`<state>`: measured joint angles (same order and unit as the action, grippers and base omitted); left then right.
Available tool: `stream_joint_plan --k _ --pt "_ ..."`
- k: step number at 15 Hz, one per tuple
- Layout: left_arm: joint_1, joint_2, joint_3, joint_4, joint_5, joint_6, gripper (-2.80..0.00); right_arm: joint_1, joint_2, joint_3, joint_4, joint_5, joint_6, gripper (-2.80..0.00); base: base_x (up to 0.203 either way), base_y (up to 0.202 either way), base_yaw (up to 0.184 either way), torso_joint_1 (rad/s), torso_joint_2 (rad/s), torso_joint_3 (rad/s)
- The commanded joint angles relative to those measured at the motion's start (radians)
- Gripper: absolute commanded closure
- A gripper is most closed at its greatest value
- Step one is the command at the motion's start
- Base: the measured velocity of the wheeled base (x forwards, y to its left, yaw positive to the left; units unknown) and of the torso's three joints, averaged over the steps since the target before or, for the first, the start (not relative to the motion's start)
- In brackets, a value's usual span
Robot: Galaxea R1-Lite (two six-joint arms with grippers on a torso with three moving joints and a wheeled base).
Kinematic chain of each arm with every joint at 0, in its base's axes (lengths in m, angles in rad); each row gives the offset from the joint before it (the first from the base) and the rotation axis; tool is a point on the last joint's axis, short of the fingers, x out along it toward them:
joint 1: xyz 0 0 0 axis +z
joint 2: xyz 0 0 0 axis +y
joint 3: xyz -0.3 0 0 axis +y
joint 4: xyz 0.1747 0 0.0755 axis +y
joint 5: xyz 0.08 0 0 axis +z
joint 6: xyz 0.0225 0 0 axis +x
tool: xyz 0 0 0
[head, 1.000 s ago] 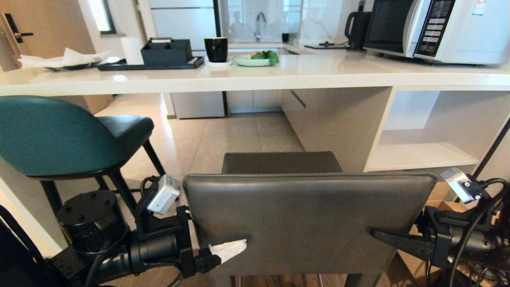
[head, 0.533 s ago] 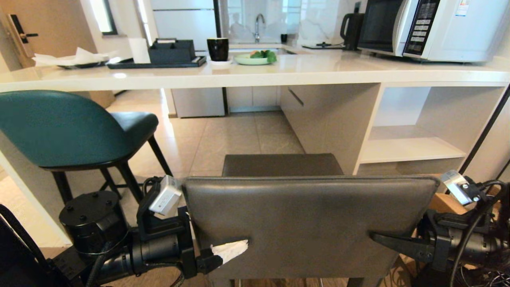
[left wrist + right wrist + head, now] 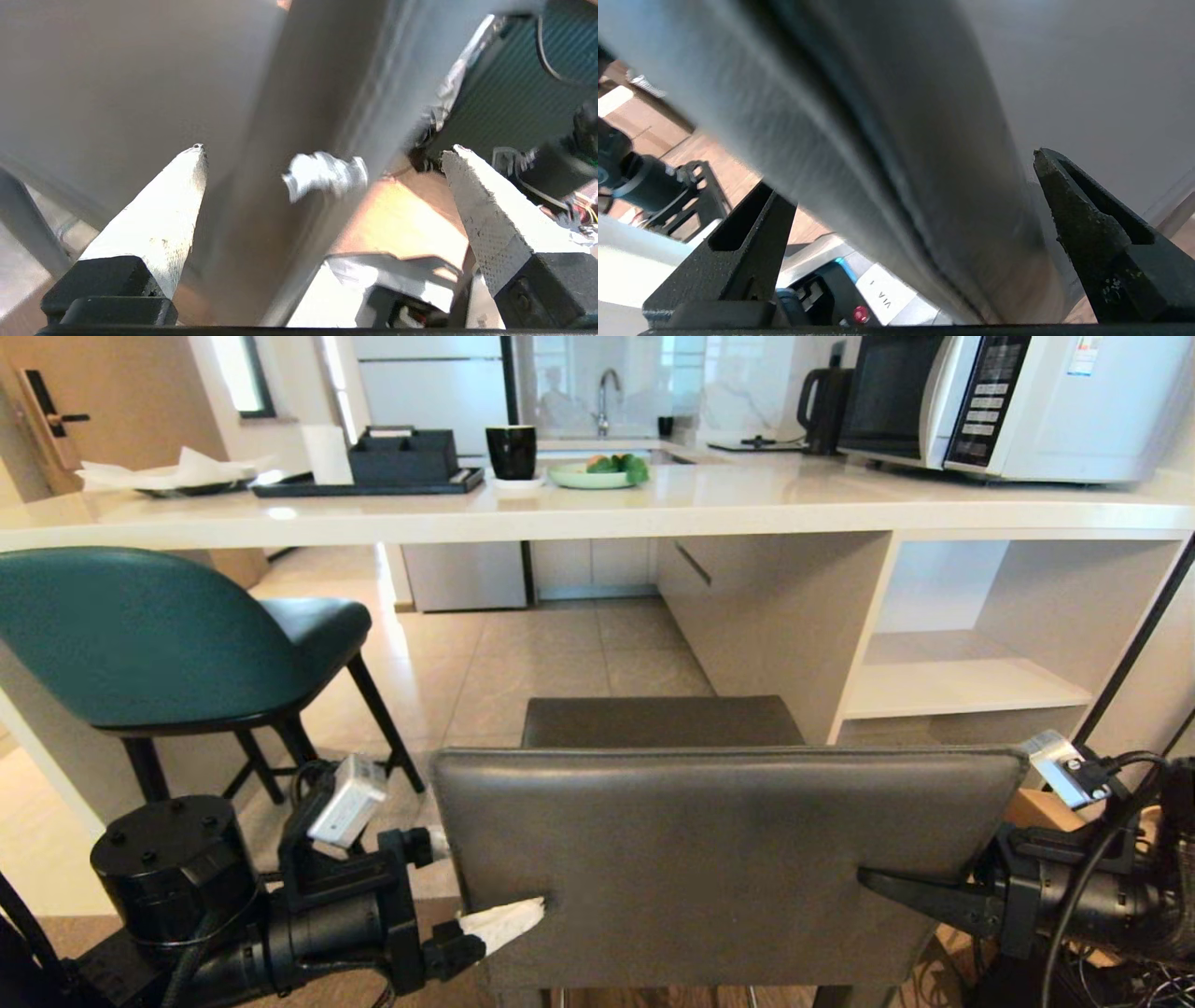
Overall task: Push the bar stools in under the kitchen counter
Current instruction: Pull the gray chair out from under the dining table
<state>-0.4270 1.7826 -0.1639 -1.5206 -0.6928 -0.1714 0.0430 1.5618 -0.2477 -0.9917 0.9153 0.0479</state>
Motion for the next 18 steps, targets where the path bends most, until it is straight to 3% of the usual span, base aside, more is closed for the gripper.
stream_joint_plan --k 1,6,10,13,15,17,18 --pt "0.008 -0.008 0.017 -0.009 0.001 0.003 -2.8 -0.005 0.013 0.006 -0.021 0.001 0.0 -2.8 0.0 0.0 0.0 0.0 0.0 0.0" --pt "0.067 -0.073 0.04 -0.009 0.004 -0.006 -2.8 -0.093 -0.083 0.029 -0.023 0.002 0.007 -2.8 0.0 0.0 0.0 0.0 0.0 0.0" --pt "0.084 -0.186 0.104 -0.009 0.006 -0.007 -2.8 -0.121 -0.269 0.064 -0.018 0.014 0.131 -2.8 0.0 0.0 0.0 0.0 0.0 0.0" --pt "0.081 -0.284 0.159 -0.009 0.038 -0.001 -2.8 -0.123 -0.455 0.096 0.034 0.02 0.169 -2.8 0.0 0.0 0.0 0.0 0.0 0.0" --pt "0.091 -0.363 0.16 -0.009 0.114 -0.002 -2.8 -0.124 -0.615 0.102 0.117 0.018 0.177 -2.8 0.0 0.0 0.0 0.0 0.0 0.0" --pt "0.121 -0.428 0.147 -0.009 0.254 0.0 -2.8 -0.124 -0.775 0.079 0.219 -0.001 0.21 -2.8 0.0 0.0 0.0 0.0 0.0 0.0" --pt "0.151 -0.465 0.142 0.008 0.313 0.003 -2.8 -0.124 -0.844 0.044 0.282 -0.053 0.244 -2.8 0.0 0.0 0.0 0.0 0.0 0.0"
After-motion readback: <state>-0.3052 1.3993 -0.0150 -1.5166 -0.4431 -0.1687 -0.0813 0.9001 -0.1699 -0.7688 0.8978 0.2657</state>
